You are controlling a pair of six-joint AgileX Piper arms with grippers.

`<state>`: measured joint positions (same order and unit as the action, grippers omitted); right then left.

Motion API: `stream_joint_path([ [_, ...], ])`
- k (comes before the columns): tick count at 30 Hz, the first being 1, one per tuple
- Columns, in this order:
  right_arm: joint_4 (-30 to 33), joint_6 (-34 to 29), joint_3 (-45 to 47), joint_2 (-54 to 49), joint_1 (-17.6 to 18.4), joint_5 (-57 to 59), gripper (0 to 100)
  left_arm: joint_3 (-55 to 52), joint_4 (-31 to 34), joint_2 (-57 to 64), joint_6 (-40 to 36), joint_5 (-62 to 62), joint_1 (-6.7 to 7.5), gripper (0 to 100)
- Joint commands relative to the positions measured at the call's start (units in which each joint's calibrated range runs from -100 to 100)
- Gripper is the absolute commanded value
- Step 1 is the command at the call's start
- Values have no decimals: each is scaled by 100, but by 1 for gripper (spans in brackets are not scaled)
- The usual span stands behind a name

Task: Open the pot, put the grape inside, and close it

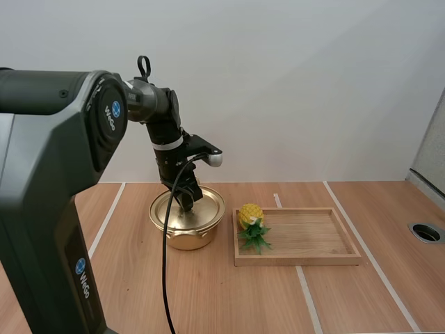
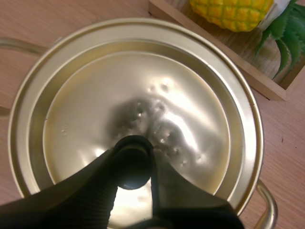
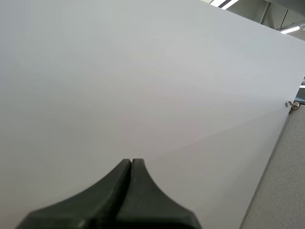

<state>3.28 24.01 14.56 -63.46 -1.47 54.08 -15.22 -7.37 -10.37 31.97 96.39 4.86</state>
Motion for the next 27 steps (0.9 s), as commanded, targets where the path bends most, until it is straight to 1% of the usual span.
stream_joint_path([
  [1, 44, -23, -36, -65, -19, -146, 0, 8, 33, -22, -88, -17, 24, 0],
  [13, 44, -23, -36, -65, -19, -178, 0, 8, 33, -22, -98, 114, 24, 0],
  [14, 44, -23, -36, -65, -19, -178, 0, 8, 33, -22, -98, 137, 24, 2],
  [15, 44, -23, -36, -65, -19, -178, 0, 8, 33, -22, -98, 182, 24, 6],
  [16, 44, -23, -36, -65, -19, -178, 0, 8, 8, -22, -98, 204, 24, 13],
  [18, 44, -23, -36, -65, -19, -178, 0, 8, -79, -22, -98, 219, 24, 34],
  [19, 44, -23, -36, -65, -19, -178, 0, 8, -159, -22, -130, 219, 24, 52],
  [20, 44, -23, -36, -65, -19, -178, 0, 8, -252, -22, -164, 219, 24, 74],
  [21, 44, -23, -36, -65, -19, -178, 0, 8, -313, -22, -244, 197, 24, 94],
  [22, 44, -23, -36, -65, -19, -178, 0, 8, -325, -22, -310, 148, 38, 100],
  [27, 44, -23, -36, -65, -19, -178, 0, 20, -203, 4, -353, 131, 91, 100],
])
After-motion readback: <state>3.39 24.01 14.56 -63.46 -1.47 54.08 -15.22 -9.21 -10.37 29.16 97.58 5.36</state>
